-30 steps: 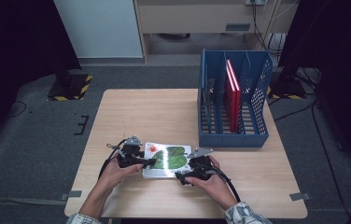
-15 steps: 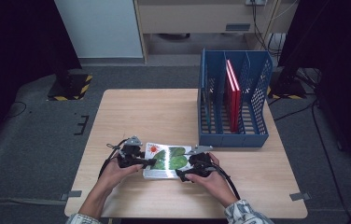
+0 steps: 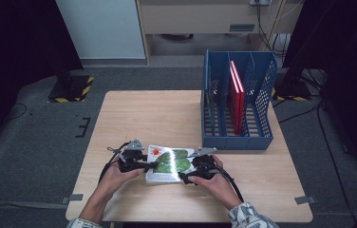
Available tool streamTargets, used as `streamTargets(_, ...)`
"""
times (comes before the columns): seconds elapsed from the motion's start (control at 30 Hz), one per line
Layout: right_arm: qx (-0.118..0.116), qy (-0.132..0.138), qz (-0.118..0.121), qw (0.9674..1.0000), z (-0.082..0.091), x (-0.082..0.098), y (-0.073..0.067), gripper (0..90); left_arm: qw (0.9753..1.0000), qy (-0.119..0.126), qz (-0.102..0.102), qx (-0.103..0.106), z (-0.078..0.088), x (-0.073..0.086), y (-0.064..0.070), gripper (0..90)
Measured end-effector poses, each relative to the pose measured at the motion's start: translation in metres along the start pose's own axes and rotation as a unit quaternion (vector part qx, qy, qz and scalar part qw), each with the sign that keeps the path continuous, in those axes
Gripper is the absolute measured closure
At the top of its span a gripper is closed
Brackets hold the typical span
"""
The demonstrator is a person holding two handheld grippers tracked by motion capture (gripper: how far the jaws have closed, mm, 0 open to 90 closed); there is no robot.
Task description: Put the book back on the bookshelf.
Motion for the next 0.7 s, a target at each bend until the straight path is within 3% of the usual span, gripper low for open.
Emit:
streamTargets(0.3,-0.004,-0.001,-0.001,1.0000,0.0010,-0.0002,0.0025,3.4,0.9998,0.006,-0.019,-0.009,0.0039,-0.0016,0.0054,56.4)
streamTargets(0.47,-0.009,-0.003,-0.004,0.9999,-0.0005,-0.0005,-0.0001,3.1,1.0000,0.004,0.006,0.001,0.0034,0.0003,0.0025,55.4)
streamTargets(0.53,-0.009,0.000,-0.012,0.9999,0.0007,-0.0007,-0.0005,3.9,0.9993,0.020,0.030,0.010,0.0044,0.0006,-0.0011,53.7)
streamTargets(0.6,-0.011,0.004,-0.011,0.9999,0.0030,-0.0011,-0.0012,5.4,0.9986,0.030,0.040,0.018,0.0051,0.0009,-0.0021,52.7)
streamTargets(0.63,-0.013,0.007,-0.007,0.9999,0.0042,-0.0016,-0.0021,5.4,0.9983,0.029,0.044,0.024,0.0038,0.0017,-0.0015,48.7)
streamTargets(0.7,-0.013,0.010,-0.008,0.9998,0.0064,-0.0020,-0.0041,5.7,0.9992,0.010,0.034,0.019,-0.0012,0.0059,0.0005,37.7)
Point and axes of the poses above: each handheld gripper's, and its own axes: z roughly backward along the jaws, x roughly out of its underside, y roughly to its right, the point moved 6 cm from there along -z, roughly forward along the jaws, and after that the axes turned 5 degrees about x, right-handed, at the moved point
